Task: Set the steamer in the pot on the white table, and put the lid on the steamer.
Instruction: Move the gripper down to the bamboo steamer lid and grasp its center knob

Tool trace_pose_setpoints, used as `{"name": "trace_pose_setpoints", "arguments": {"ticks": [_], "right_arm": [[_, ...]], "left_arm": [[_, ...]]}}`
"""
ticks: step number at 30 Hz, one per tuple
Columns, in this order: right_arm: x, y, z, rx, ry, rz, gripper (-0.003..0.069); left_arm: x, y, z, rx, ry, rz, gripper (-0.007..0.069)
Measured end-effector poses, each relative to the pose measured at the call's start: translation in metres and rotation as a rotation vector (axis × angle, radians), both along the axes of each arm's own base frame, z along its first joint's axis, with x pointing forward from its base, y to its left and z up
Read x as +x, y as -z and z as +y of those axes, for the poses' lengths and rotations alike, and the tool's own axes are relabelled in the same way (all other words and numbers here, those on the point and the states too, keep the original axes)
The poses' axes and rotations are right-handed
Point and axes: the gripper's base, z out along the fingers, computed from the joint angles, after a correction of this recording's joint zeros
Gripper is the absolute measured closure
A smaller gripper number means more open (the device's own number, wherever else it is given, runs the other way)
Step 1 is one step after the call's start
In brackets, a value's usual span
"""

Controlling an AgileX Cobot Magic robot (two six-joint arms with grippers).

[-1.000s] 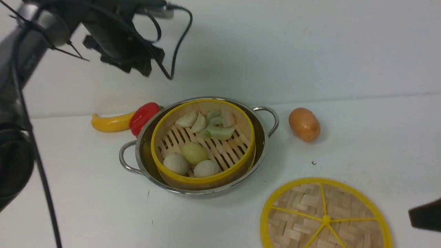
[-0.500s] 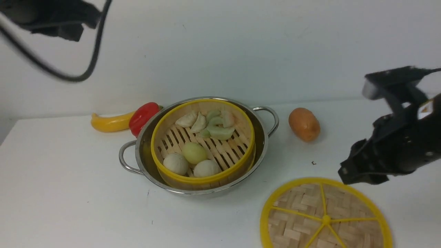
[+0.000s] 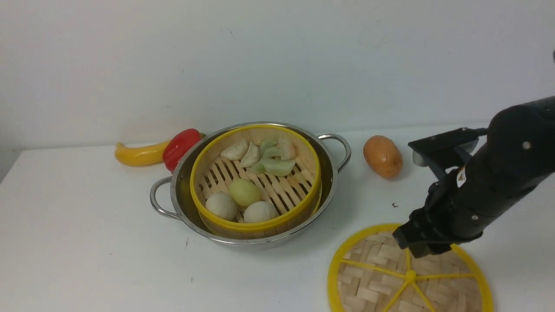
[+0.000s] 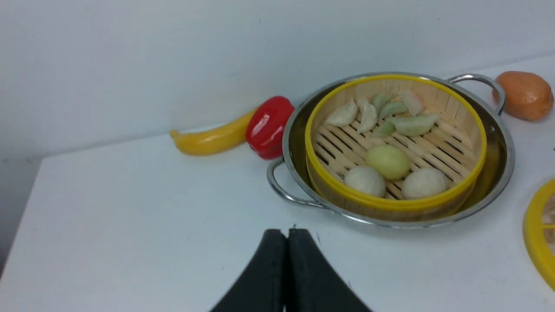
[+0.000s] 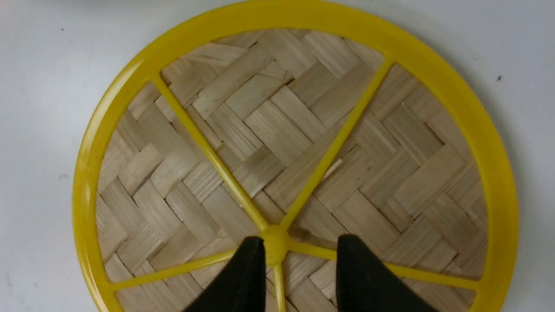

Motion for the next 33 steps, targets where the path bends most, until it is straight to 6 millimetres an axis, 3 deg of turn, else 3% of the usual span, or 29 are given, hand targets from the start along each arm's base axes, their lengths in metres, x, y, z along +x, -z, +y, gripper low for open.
{"name": "trace_pose_setpoints", "arguments": {"ticks": [7, 14, 23, 28, 33], "right_arm": [[0.000, 0.014, 0.008, 0.001, -0.019, 0.051, 0.0414], [-0.003, 0.026, 0.020, -0.014, -0.053, 0.084, 0.0414], [0.003, 0.044, 0.020, -0.076, -0.040, 0.110, 0.0445], [0.003, 0.044, 0.019, -0.083, -0.040, 0.112, 0.0515], [0.005, 0.031, 0.019, -0.132, -0.065, 0.160, 0.0515]], "left_arm": [[-0.020, 0.028, 0.002, -0.028, -0.003, 0.072, 0.0645], [-0.020, 0.030, 0.002, -0.028, -0.002, 0.086, 0.0645], [-0.020, 0.030, 0.002, -0.028, -0.002, 0.086, 0.0645], [-0.020, 0.030, 0.001, -0.028, -0.002, 0.087, 0.0645], [-0.020, 0.030, 0.001, -0.028, -0.002, 0.087, 0.0641]]}}
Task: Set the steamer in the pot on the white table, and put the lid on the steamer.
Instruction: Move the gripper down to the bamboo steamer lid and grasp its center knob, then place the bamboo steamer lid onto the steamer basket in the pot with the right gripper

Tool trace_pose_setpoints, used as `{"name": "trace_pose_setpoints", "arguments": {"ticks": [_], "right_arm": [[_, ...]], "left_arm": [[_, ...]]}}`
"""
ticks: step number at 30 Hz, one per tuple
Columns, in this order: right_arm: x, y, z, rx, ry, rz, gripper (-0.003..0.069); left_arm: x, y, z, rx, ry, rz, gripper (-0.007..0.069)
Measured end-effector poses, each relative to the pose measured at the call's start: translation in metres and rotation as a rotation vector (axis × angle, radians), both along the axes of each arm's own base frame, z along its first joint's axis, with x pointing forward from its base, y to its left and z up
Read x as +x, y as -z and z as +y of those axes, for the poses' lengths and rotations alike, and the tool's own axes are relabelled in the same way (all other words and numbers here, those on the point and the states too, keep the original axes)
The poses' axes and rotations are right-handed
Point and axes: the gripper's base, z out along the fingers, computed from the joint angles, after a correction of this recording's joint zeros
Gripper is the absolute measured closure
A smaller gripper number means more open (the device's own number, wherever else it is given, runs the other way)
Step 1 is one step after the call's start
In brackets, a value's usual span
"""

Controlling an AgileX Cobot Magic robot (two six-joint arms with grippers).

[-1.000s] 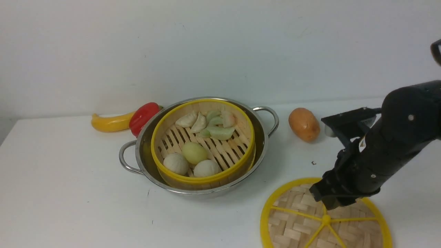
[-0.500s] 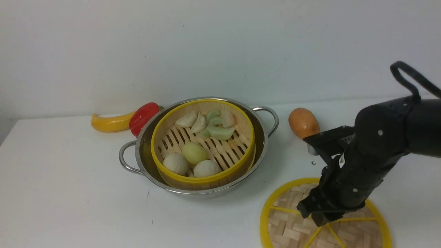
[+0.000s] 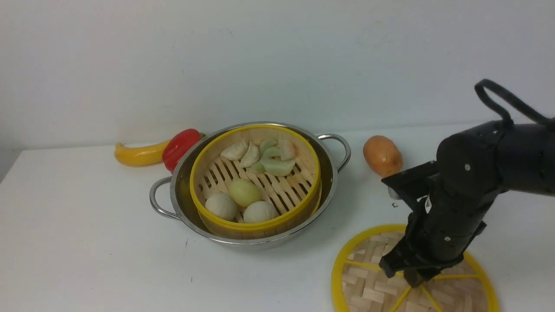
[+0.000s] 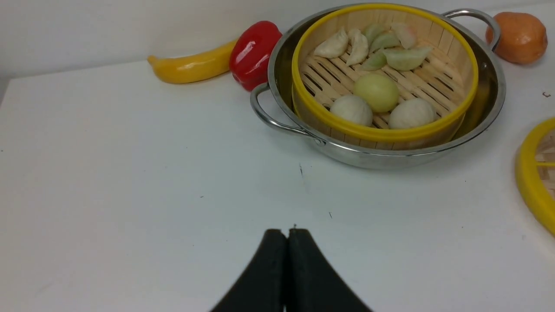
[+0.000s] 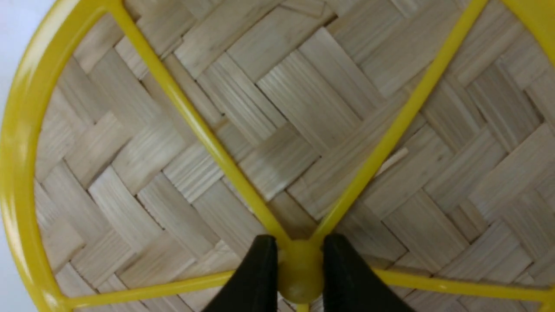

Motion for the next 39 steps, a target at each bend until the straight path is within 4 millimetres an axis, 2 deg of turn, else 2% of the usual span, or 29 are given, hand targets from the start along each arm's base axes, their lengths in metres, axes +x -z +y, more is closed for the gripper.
{"name": "trace_pose_setpoints", "arguments": {"ticks": [4, 5, 6, 7, 8, 9, 10, 13, 15, 19, 20, 22, 29, 39], "right_arm": [[0.008, -0.033, 0.005, 0.003, -0.010, 0.000, 0.0515], [0.014, -0.049, 0.008, 0.021, -0.013, -0.032, 0.0515], [0.024, -0.076, 0.015, 0.062, -0.025, -0.116, 0.0515], [0.027, -0.083, 0.017, 0.072, -0.027, -0.139, 0.0515], [0.035, -0.110, 0.027, 0.112, -0.044, -0.231, 0.0515], [0.038, -0.119, 0.032, 0.125, -0.053, -0.261, 0.0515], [0.044, -0.137, 0.044, 0.155, -0.076, -0.327, 0.0515], [0.055, -0.157, 0.073, 0.189, -0.129, -0.418, 0.0515], [0.068, -0.157, 0.100, 0.192, -0.168, -0.469, 0.0515], [0.086, -0.139, 0.132, 0.183, -0.207, -0.494, 0.0515], [0.088, -0.137, 0.134, 0.183, -0.209, -0.494, 0.0515], [0.099, -0.121, 0.147, 0.174, -0.223, -0.491, 0.0515], [0.113, -0.108, 0.159, 0.181, -0.238, -0.509, 0.0515], [0.118, -0.085, 0.165, 0.167, -0.270, -0.469, 0.0515]], "left_arm": [[0.000, 0.000, 0.000, 0.000, 0.000, 0.000, 0.0634], [0.000, 0.000, 0.000, 0.001, 0.000, 0.001, 0.0634], [0.000, 0.001, 0.000, 0.002, 0.000, 0.009, 0.0634], [0.000, 0.001, 0.000, 0.002, 0.000, 0.011, 0.0634], [-0.001, 0.002, 0.000, 0.005, 0.000, 0.029, 0.0634], [-0.002, 0.003, 0.000, 0.006, 0.000, 0.035, 0.0634], [-0.002, 0.004, 0.000, 0.009, 0.001, 0.054, 0.0634], [-0.003, 0.006, 0.000, 0.013, 0.001, 0.078, 0.0634], [-0.003, 0.008, 0.001, 0.015, 0.000, 0.087, 0.0634], [-0.003, 0.013, 0.001, 0.019, 0.000, 0.107, 0.0627], [-0.002, 0.013, 0.001, 0.019, 0.000, 0.108, 0.0627], [-0.002, 0.016, 0.000, 0.021, 0.000, 0.120, 0.0624], [0.001, 0.026, 0.000, 0.031, 0.003, 0.148, 0.0625], [0.003, 0.024, 0.000, 0.049, 0.015, 0.105, 0.0625]]}}
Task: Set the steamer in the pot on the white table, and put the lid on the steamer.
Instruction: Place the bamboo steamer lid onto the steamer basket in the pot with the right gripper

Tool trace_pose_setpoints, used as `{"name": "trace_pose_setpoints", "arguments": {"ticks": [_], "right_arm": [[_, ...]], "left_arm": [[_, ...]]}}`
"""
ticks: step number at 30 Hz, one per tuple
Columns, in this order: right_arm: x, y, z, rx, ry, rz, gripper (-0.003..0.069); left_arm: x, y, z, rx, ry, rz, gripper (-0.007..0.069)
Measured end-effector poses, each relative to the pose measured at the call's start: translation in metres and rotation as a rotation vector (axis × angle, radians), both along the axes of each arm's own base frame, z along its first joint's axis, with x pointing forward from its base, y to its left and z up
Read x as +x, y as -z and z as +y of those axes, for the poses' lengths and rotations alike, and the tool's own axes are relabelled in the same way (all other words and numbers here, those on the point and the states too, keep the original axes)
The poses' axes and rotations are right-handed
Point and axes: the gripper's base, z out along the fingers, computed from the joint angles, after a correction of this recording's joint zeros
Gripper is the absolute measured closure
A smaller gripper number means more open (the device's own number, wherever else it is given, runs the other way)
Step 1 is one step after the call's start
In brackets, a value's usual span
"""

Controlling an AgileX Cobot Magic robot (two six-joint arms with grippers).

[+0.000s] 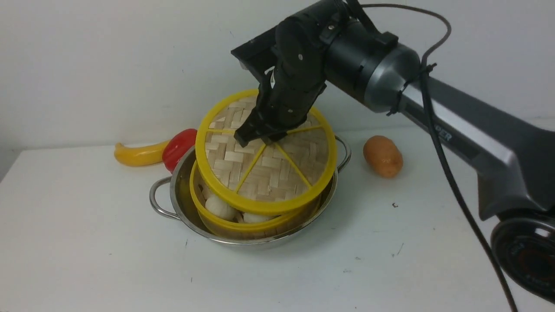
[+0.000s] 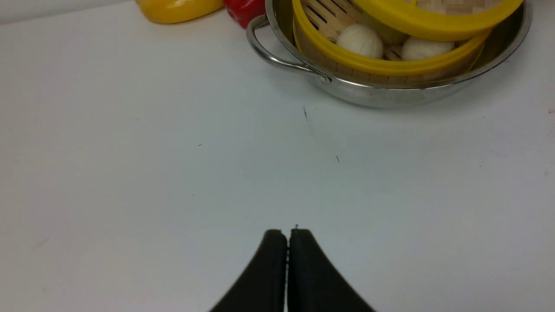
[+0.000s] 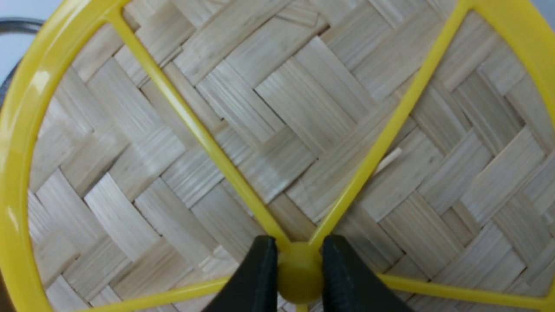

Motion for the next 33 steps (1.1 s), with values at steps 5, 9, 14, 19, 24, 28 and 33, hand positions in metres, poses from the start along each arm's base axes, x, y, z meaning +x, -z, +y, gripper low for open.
{"name": "trace_pose_setpoints", "arguments": {"ticks": [5, 9, 14, 19, 24, 28, 33], "right_arm": [[0.000, 0.010, 0.004, 0.007, -0.029, 0.031, 0.0515], [0.000, 0.015, 0.007, 0.007, -0.046, 0.045, 0.0515], [0.000, 0.015, 0.007, 0.001, -0.066, 0.040, 0.0515], [-0.002, 0.017, 0.010, 0.020, -0.098, 0.051, 0.0515], [0.000, 0.018, 0.012, 0.032, -0.109, 0.035, 0.0515], [0.001, 0.020, 0.013, 0.031, -0.113, 0.030, 0.0515], [0.004, 0.027, 0.015, 0.029, -0.120, 0.019, 0.0515]], "left_arm": [[0.000, 0.000, 0.000, 0.000, 0.000, -0.002, 0.0625], [0.000, 0.000, 0.000, 0.000, 0.000, -0.003, 0.0625], [0.000, 0.000, 0.000, 0.000, 0.000, -0.004, 0.0625], [0.000, 0.000, 0.000, 0.000, 0.000, -0.004, 0.0625], [0.000, 0.000, 0.000, 0.000, 0.000, -0.004, 0.0625], [0.000, 0.000, 0.000, 0.000, 0.000, -0.004, 0.0625], [0.000, 0.000, 0.000, 0.000, 0.000, -0.004, 0.0625]]}}
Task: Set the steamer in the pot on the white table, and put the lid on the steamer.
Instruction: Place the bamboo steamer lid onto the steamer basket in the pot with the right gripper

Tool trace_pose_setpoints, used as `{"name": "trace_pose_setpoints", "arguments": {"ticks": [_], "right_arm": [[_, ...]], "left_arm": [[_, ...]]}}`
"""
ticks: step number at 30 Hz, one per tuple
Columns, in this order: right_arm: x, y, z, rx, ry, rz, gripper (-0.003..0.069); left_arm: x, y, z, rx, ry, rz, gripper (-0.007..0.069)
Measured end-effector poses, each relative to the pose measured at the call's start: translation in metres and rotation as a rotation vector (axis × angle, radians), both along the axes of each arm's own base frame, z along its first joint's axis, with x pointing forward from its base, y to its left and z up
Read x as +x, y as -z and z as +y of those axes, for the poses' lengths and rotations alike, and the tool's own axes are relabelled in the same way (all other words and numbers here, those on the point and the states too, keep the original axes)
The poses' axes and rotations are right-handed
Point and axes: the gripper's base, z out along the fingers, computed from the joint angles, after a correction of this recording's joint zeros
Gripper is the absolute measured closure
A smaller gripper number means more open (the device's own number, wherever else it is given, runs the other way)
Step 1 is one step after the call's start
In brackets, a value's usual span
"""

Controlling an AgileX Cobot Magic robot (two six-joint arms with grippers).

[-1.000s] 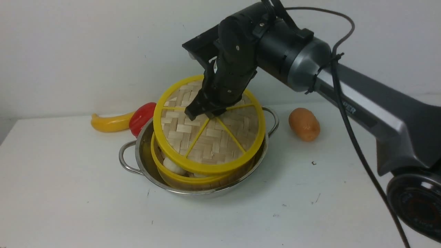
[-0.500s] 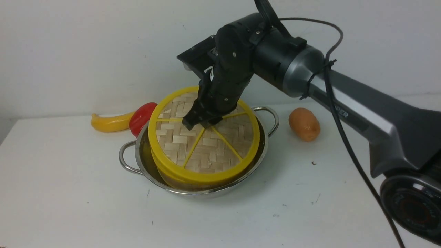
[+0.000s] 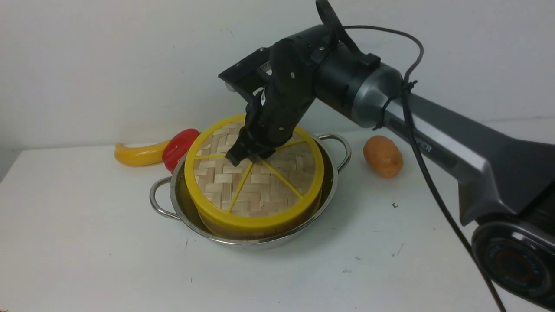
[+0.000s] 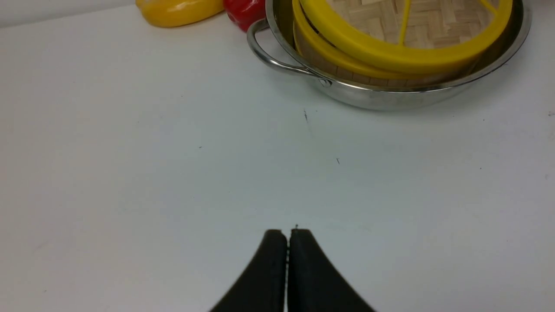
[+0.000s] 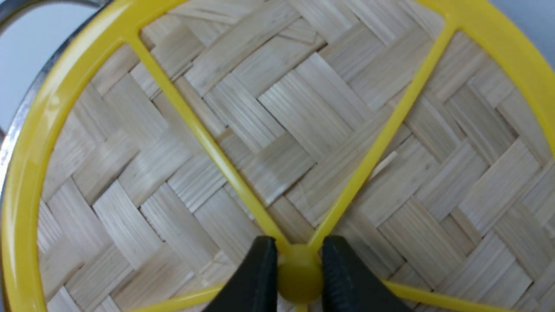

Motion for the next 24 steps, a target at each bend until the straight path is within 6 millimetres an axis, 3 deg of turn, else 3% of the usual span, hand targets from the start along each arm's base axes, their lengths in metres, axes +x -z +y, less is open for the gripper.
{"name": "trace_pose_setpoints", "arguments": {"ticks": [7, 24], "right_arm": [[0.004, 0.010, 0.003, 0.003, -0.009, -0.013, 0.0515], [0.008, 0.013, 0.006, 0.028, -0.009, -0.047, 0.0515]], "left_arm": [[0.000, 0.000, 0.000, 0.000, 0.000, 0.000, 0.0625], [0.000, 0.000, 0.000, 0.000, 0.000, 0.000, 0.0625]]}}
